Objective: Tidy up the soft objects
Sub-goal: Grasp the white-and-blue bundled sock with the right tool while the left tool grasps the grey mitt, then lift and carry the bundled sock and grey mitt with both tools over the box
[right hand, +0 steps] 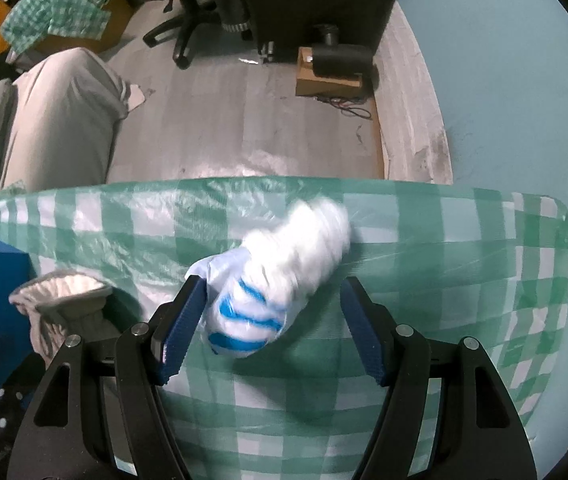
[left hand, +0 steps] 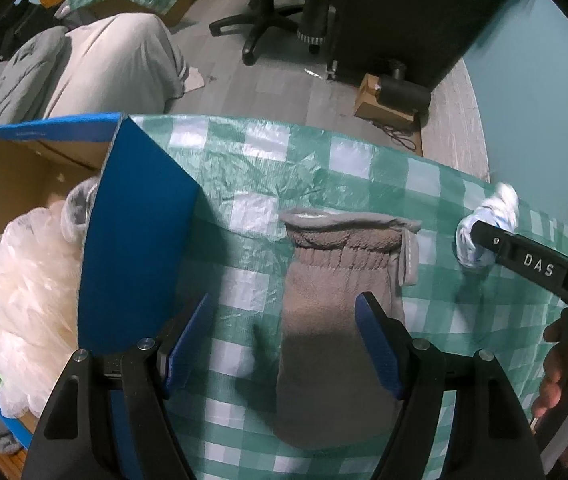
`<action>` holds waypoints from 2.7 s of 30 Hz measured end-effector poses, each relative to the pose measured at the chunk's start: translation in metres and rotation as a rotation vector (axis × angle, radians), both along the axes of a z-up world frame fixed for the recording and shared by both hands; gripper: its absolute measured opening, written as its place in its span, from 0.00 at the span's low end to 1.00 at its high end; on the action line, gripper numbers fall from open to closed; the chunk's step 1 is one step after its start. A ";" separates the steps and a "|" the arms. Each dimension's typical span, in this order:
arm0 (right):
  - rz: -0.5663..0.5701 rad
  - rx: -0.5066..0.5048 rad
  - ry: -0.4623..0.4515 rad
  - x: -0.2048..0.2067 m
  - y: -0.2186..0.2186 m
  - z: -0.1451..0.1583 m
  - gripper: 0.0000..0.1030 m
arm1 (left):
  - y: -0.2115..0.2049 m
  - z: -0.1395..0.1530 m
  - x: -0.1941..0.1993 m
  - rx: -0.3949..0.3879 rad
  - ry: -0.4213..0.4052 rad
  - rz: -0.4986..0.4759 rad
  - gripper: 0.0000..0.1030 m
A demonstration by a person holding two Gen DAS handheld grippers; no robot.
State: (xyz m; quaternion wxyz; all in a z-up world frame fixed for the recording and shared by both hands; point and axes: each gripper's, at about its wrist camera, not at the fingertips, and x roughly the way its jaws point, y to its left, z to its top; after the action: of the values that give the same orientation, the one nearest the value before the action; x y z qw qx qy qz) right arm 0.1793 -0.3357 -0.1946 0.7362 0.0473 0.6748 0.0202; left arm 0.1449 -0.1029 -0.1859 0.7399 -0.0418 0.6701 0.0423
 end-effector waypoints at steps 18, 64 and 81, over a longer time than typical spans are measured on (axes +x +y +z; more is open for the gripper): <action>0.159 0.025 -0.019 -0.046 0.007 0.005 0.25 | -0.025 -0.024 -0.008 -0.062 0.081 0.015 0.85; 0.238 0.070 -0.111 -0.121 0.007 0.061 0.25 | -0.059 -0.016 -0.041 0.029 0.015 -0.270 0.23; 0.305 0.069 -0.168 -0.130 0.028 0.099 0.25 | -0.030 0.065 -0.076 0.011 -0.145 -0.285 0.23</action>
State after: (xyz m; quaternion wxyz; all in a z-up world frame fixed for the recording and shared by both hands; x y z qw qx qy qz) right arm 0.0493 -0.3074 -0.0952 0.7764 -0.0321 0.6091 0.1587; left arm 0.0690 -0.1326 -0.1209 0.7852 0.0548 0.6137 -0.0623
